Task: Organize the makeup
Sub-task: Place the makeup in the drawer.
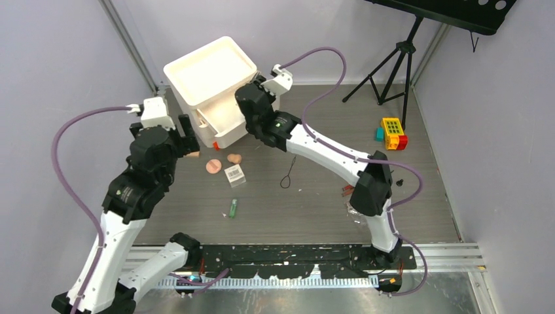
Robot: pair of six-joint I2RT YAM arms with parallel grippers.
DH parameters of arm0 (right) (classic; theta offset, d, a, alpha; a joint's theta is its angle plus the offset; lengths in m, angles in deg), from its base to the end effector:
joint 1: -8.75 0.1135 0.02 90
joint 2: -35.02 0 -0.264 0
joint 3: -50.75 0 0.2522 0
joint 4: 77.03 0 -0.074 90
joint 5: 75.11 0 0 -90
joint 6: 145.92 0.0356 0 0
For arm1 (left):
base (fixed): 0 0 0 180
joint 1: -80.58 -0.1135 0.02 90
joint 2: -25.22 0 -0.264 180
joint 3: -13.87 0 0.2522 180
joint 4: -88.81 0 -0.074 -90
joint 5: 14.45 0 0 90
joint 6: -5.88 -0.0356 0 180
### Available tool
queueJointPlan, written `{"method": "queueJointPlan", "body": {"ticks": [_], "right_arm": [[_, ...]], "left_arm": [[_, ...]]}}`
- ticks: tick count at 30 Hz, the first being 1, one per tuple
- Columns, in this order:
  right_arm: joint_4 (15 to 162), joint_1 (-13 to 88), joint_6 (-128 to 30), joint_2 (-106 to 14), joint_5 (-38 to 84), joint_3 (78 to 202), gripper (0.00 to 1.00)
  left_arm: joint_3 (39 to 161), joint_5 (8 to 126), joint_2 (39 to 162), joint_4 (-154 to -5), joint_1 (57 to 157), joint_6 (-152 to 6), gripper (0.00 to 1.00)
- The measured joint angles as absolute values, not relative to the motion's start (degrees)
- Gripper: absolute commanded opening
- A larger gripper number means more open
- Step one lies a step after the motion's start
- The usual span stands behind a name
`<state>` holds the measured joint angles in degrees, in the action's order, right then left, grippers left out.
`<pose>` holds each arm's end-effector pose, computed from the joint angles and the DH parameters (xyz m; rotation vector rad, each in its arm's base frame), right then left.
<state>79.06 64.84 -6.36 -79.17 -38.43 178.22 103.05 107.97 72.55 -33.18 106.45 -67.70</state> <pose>0.2844 0.3719 0.3947 0.5677 1.6164 0.5658 0.1243 -0.0391 0.4469 -0.2390 1.7921 0.0002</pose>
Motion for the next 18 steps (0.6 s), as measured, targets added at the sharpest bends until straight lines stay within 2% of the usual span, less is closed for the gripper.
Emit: {"method": "queueJointPlan", "body": {"ticks": [11, 14, 18], "right_arm": [[73.2, 60.6, 8.4, -91.8, -32.7, 191.1, 0.01], [72.6, 60.5, 10.4, -93.7, -31.0, 192.6, 0.06], [71.5, 60.5, 12.1, -95.3, -29.0, 192.6, 0.19]], "left_arm": [[95.5, 112.8, 73.8, -37.7, 106.2, -73.6, 0.83], [94.6, 113.5, 72.4, -38.9, 105.8, -74.1, 0.83], [93.5, 113.9, 71.4, -39.5, 105.3, -74.1, 0.83]]}}
